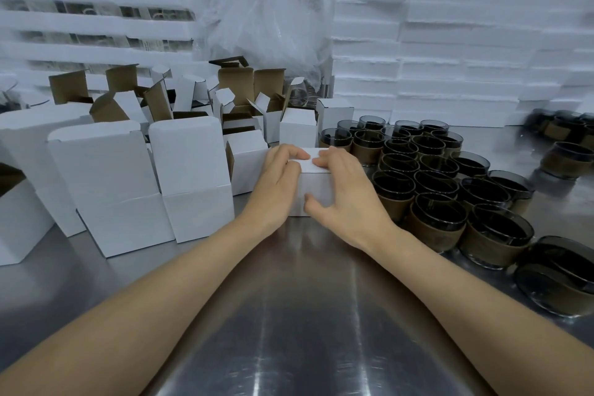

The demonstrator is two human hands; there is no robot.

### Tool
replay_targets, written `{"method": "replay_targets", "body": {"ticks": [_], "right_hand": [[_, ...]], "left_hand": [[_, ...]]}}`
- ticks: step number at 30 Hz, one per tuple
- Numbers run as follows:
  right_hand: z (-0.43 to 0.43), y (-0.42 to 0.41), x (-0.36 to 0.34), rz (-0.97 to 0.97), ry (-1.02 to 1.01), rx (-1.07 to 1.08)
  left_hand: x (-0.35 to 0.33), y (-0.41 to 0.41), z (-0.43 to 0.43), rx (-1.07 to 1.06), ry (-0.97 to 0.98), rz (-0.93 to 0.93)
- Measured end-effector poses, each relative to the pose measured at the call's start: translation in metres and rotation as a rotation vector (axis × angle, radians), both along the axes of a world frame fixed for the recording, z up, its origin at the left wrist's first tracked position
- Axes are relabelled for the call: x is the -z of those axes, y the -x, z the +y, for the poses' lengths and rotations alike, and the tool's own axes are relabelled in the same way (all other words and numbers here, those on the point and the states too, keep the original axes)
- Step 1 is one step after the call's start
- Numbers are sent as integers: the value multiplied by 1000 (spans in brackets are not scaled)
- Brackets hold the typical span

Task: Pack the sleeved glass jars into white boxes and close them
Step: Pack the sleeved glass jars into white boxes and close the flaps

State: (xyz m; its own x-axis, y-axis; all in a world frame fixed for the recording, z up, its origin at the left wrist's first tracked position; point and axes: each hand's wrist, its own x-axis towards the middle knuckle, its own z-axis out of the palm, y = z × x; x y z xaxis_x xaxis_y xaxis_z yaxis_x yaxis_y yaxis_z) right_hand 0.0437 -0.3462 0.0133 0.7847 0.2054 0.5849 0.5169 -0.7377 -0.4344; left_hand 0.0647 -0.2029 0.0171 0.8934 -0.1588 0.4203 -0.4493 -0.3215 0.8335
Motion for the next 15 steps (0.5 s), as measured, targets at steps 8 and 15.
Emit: {"method": "replay_targets", "body": {"ticks": [8,15], "right_hand": [[2,4,-3,-108,248,76],[-5,6,-11,-115,164,40]], "left_hand": [[8,1,2,59,-20,40],[3,4,3,64,202,49]]}}
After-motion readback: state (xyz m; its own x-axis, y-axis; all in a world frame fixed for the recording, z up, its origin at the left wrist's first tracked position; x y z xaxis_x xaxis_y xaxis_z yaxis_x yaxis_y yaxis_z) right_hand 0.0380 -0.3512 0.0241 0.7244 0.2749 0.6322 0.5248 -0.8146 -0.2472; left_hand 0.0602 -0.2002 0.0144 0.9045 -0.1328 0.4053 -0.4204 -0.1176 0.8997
